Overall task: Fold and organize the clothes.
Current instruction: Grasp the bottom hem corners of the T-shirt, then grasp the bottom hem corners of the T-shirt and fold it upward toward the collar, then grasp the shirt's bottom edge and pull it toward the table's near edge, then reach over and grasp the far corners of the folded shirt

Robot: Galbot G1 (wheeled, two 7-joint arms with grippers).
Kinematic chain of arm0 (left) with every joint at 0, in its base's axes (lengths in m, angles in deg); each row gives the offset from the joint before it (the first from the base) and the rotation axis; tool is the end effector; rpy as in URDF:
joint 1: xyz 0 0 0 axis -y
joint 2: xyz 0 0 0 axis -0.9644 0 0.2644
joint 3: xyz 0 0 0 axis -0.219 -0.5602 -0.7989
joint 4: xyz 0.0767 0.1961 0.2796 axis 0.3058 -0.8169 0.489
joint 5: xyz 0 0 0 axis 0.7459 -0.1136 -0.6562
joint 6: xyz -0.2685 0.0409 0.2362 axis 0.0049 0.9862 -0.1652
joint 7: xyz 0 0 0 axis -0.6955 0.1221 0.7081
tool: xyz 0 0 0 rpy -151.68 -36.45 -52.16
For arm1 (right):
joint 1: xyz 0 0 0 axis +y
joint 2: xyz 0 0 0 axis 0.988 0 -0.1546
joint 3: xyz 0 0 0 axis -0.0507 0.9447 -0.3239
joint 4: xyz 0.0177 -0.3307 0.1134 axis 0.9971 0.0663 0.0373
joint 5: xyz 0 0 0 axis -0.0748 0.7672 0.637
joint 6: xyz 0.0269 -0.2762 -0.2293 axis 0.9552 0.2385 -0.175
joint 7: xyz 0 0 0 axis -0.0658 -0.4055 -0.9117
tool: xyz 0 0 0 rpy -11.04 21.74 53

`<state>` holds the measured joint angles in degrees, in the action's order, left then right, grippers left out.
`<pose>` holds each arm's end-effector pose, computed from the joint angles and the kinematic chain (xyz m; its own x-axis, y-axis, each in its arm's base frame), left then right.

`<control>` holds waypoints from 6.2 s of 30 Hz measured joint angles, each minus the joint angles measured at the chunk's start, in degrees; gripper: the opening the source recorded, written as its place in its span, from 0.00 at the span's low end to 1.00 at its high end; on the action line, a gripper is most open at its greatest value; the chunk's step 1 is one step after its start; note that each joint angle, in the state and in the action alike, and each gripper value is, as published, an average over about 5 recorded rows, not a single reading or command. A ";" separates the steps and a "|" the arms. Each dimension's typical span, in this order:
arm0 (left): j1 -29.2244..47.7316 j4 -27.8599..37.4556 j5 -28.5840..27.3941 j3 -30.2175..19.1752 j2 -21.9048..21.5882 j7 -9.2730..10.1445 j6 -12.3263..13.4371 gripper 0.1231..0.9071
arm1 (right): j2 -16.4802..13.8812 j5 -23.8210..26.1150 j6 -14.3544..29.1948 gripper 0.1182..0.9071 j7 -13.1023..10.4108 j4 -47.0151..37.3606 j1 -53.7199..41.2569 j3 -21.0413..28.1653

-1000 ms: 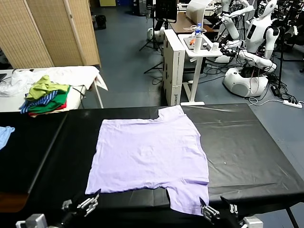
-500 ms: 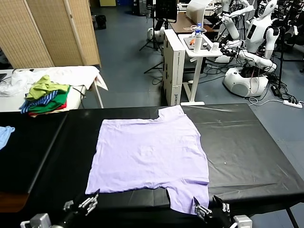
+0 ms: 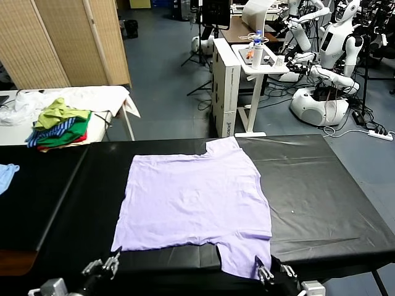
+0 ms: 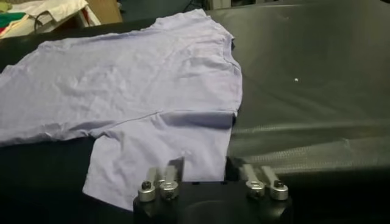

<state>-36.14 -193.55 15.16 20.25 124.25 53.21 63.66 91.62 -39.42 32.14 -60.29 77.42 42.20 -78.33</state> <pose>0.0962 0.0948 -0.2765 -0.8134 0.0984 0.5733 -0.0793 0.9576 -0.2769 0.0894 -0.0274 -0.2496 -0.7804 -0.1215 0.6134 -0.0621 0.9911 0.1174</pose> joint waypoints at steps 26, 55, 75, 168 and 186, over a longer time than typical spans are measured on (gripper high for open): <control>-2.09 -5.42 -6.67 -0.65 5.03 0.70 6.10 0.03 | -3.28 -7.38 5.55 0.03 1.02 2.54 -3.15 -4.72; 19.69 7.28 -16.19 -6.61 8.29 0.91 10.30 0.03 | -6.00 -6.91 10.23 0.03 -1.39 -20.95 -34.76 8.19; 22.06 11.67 -17.55 -7.26 8.46 1.21 10.31 0.03 | -4.61 -6.25 8.50 0.20 0.66 -23.36 -35.78 7.67; -1.51 -4.45 -20.37 -1.85 11.64 4.41 4.69 0.27 | -12.20 -6.81 -6.50 0.80 2.89 1.11 -7.47 -6.21; 17.52 -0.02 -1.86 -2.68 -0.02 10.29 -5.90 1.00 | -17.80 -18.10 -7.95 1.00 -4.88 -10.26 -33.53 2.41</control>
<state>-18.62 -193.58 13.30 17.57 124.24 63.49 57.76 73.82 -57.52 24.19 -65.17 67.16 8.67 -75.91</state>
